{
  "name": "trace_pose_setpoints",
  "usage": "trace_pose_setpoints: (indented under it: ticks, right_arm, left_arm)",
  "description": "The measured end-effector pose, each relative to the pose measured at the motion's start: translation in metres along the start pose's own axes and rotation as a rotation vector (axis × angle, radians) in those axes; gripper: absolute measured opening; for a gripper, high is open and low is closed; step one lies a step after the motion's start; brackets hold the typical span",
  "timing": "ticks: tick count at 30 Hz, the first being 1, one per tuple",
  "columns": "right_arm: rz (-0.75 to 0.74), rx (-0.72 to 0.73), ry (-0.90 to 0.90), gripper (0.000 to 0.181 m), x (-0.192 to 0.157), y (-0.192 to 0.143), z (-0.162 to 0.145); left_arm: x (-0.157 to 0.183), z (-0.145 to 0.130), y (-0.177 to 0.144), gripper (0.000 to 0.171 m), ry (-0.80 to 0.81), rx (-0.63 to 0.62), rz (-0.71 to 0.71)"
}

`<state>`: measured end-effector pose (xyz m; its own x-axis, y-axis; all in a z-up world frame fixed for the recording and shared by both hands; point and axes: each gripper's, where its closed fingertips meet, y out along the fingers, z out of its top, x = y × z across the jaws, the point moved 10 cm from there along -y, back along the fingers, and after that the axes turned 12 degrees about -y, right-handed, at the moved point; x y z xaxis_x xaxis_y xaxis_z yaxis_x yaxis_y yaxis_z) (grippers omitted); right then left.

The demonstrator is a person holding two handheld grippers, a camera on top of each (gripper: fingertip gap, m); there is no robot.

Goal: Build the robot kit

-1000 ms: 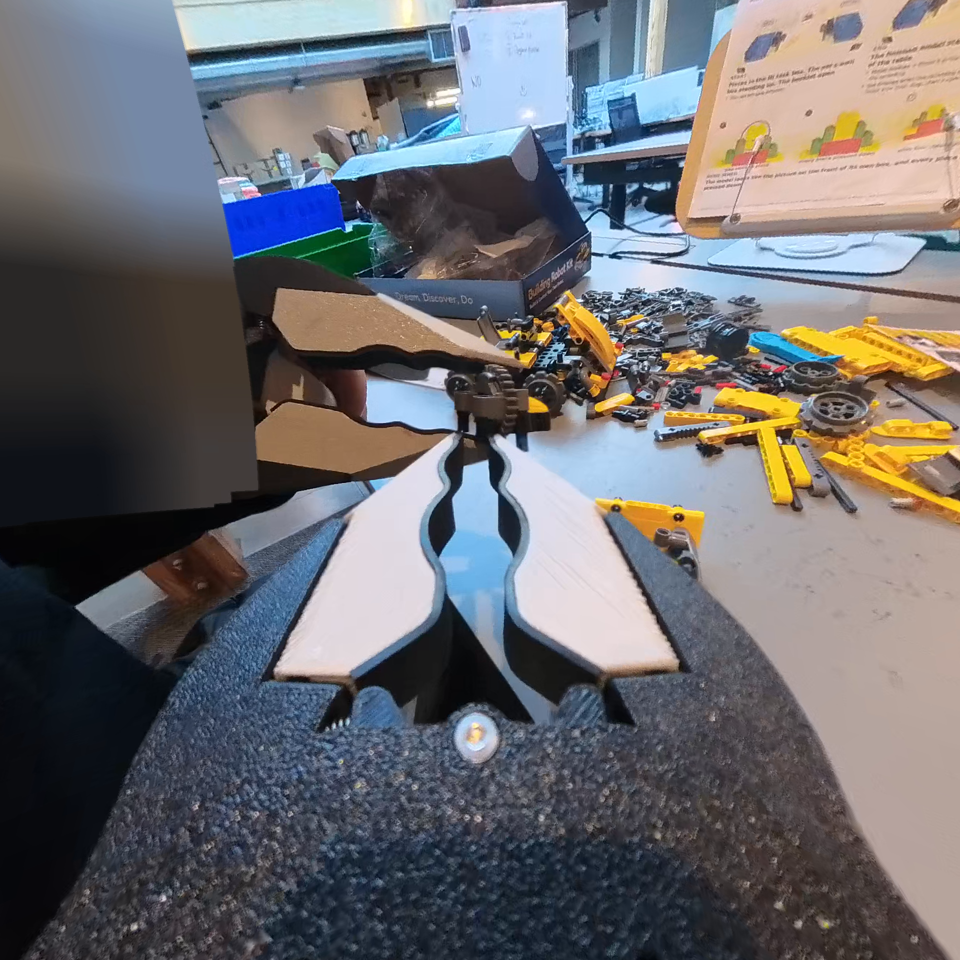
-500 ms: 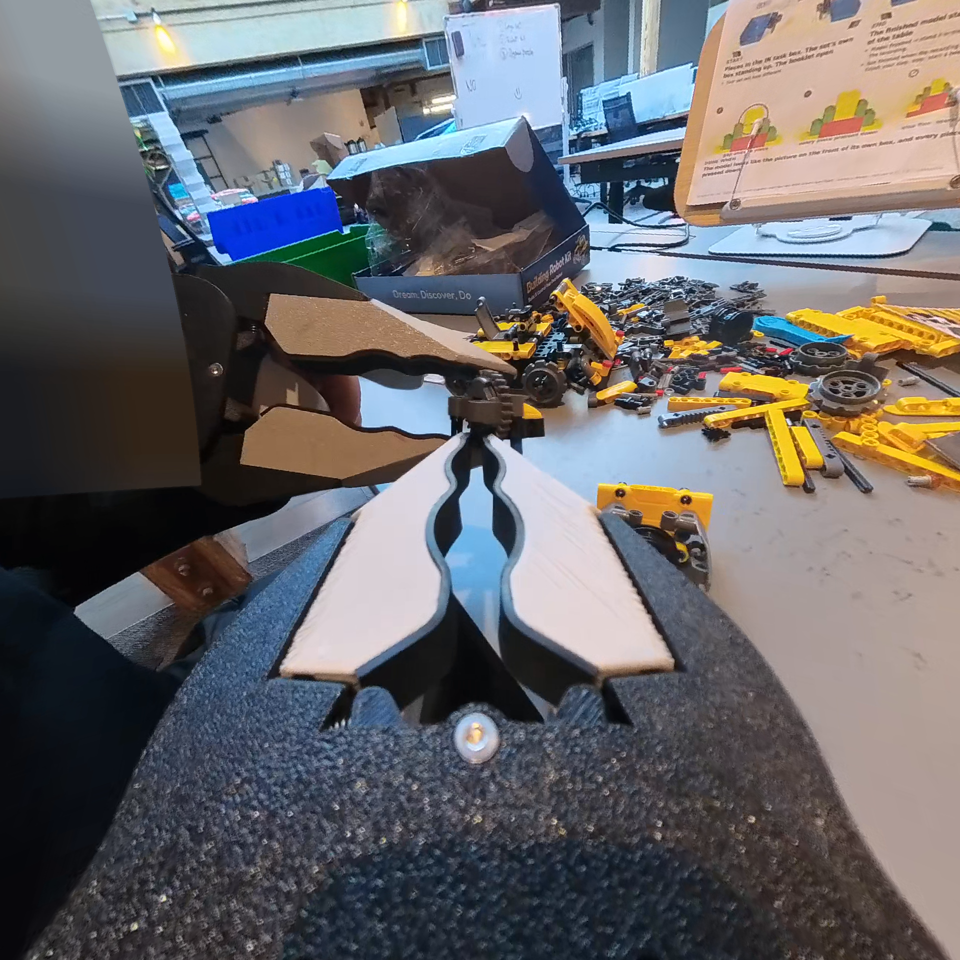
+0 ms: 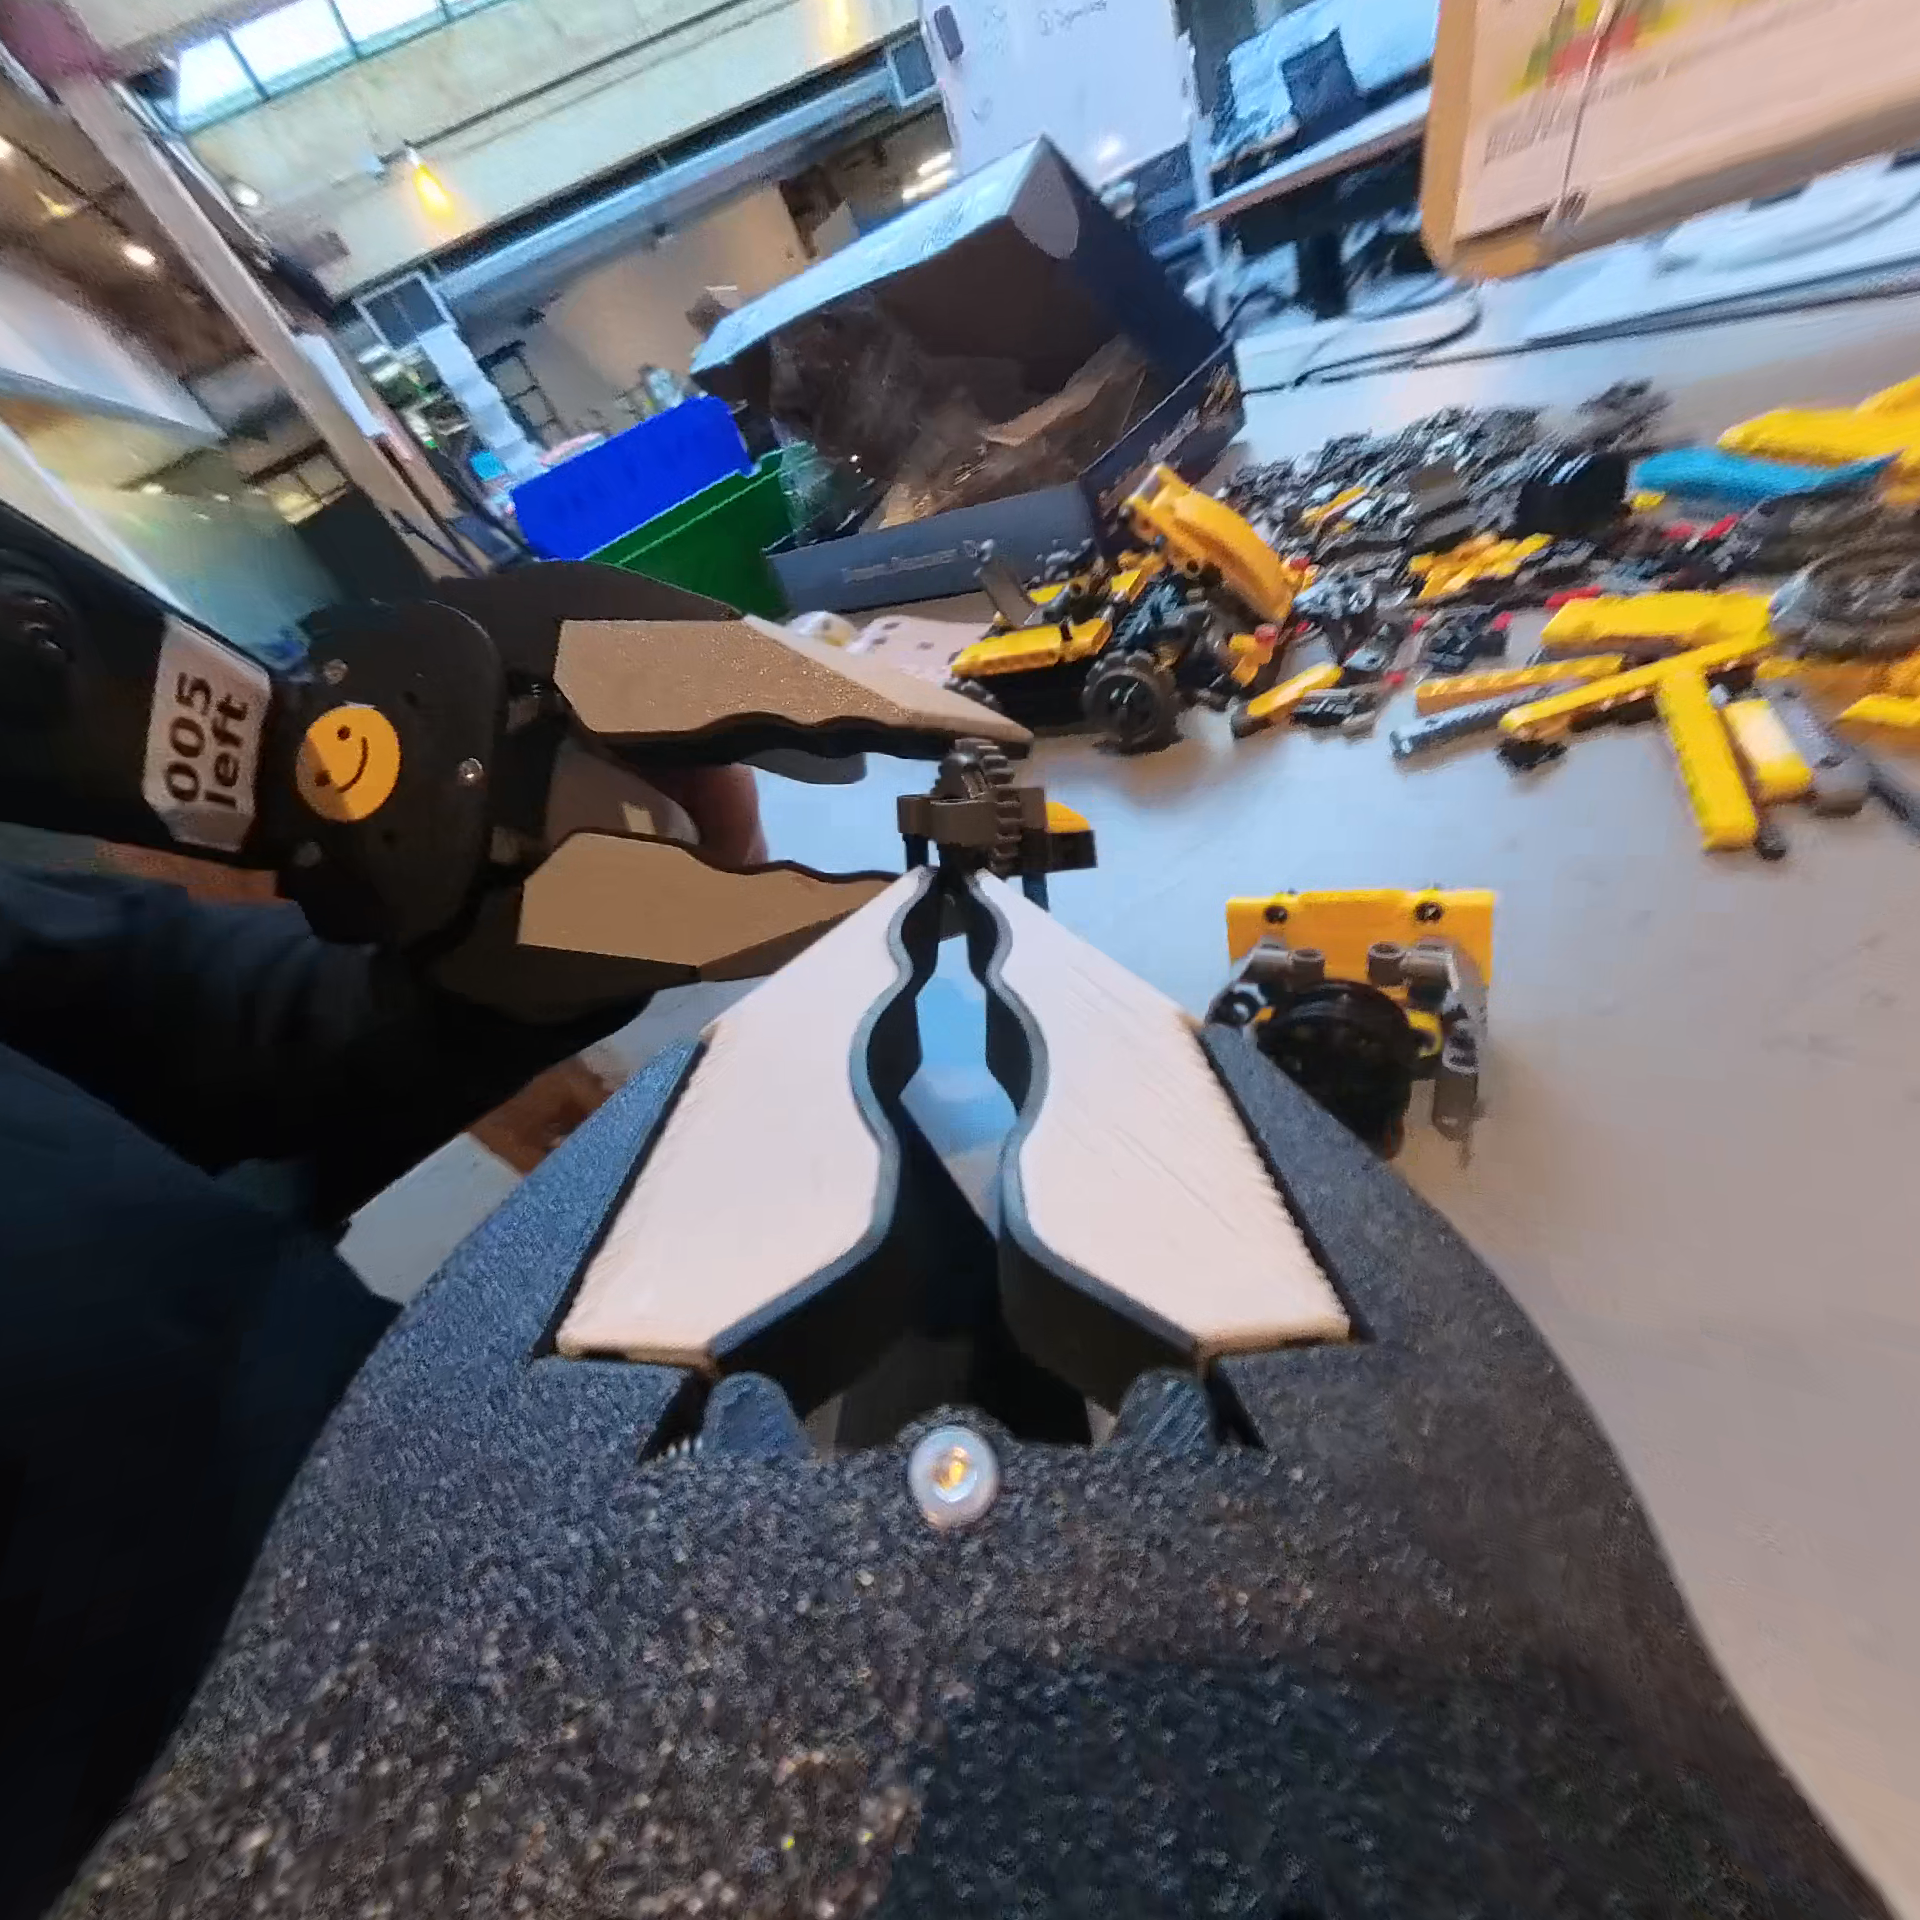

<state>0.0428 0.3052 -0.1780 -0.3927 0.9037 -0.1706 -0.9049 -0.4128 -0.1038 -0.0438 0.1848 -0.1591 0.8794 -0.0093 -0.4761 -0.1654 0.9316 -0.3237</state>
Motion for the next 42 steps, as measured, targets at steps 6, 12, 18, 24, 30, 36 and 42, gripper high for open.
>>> trace_pose_setpoints:
  ticks: [6, 12, 18, 24, 30, 36, 42]
  right_arm:
    - [-0.022, -0.071, -0.083, 0.005, 0.001, -0.001, -0.001]
    - [0.002, -0.053, -0.022, 0.004, 0.002, -0.001, -0.003]
    - [0.103, -0.033, 0.125, 0.004, 0.008, -0.005, -0.009]
    - [0.231, -0.005, 0.299, 0.004, 0.013, -0.010, -0.010]
    - [0.392, 0.038, 0.475, 0.003, 0.015, -0.009, -0.006]
    - [0.449, -0.010, 0.467, 0.003, 0.014, -0.010, -0.001]
    - [0.467, -0.026, 0.468, 0.004, 0.016, -0.009, 0.000]
  left_arm:
    - [0.003, -0.003, 0.004, 0.028, -0.007, -0.035, -0.027]
    - [0.005, -0.002, 0.002, 0.027, 0.004, -0.042, -0.021]
    - [0.007, -0.003, -0.001, 0.028, -0.049, -0.038, -0.088]
    - [-0.003, -0.004, -0.009, 0.030, -0.127, -0.006, -0.237]
    - [-0.014, 0.003, -0.013, 0.032, -0.202, 0.056, -0.427]
    - [-0.018, 0.004, -0.018, 0.028, -0.148, 0.082, -0.486]
    - [-0.018, 0.003, -0.019, 0.031, -0.151, 0.092, -0.478]
